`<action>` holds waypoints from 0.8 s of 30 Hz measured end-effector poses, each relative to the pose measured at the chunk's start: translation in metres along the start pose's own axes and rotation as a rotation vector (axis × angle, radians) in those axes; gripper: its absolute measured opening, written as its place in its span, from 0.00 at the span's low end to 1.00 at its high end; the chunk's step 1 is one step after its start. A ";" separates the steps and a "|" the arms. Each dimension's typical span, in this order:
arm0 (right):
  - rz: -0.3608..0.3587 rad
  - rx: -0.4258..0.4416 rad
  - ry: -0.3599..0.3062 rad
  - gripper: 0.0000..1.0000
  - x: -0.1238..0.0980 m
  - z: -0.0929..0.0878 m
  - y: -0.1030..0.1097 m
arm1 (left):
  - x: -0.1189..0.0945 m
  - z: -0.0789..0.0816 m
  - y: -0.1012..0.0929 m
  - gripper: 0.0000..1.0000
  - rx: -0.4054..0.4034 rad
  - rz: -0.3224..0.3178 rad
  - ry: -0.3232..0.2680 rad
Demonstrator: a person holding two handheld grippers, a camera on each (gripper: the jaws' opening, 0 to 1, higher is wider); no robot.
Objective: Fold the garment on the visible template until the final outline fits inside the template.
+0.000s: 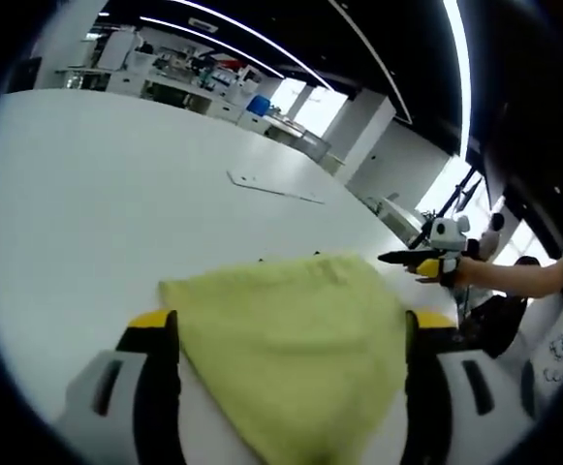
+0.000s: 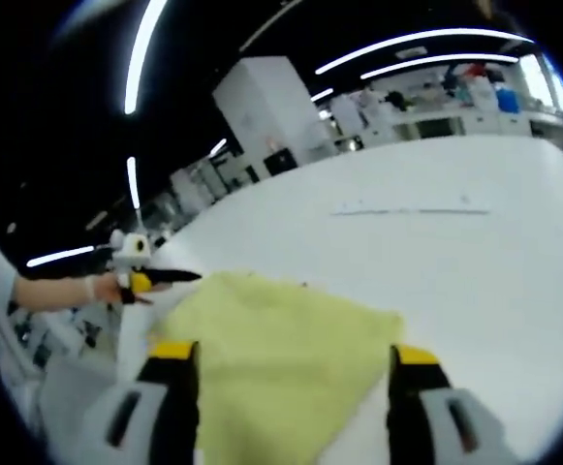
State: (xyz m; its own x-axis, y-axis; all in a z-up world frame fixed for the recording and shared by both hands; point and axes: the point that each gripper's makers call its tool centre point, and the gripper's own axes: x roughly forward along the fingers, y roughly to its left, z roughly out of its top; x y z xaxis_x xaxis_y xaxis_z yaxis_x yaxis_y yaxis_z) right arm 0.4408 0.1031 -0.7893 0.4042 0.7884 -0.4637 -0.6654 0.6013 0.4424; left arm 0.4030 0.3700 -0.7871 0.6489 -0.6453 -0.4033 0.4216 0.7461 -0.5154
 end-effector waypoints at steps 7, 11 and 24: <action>-0.024 0.012 -0.001 0.76 -0.021 -0.017 0.008 | -0.025 -0.020 0.002 0.91 -0.026 0.027 -0.008; -0.039 0.012 0.004 0.76 -0.037 -0.027 0.009 | -0.039 -0.030 -0.005 0.89 -0.021 0.036 -0.005; -0.100 0.041 -0.030 0.71 -0.078 -0.048 0.013 | -0.070 -0.064 -0.028 0.81 0.002 0.034 0.020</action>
State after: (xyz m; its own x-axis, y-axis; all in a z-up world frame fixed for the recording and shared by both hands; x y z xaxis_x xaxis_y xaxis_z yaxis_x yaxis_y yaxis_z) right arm 0.3702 0.0433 -0.7844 0.4862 0.7276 -0.4840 -0.5950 0.6813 0.4265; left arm 0.3050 0.3841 -0.7927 0.6504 -0.6225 -0.4353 0.4010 0.7681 -0.4992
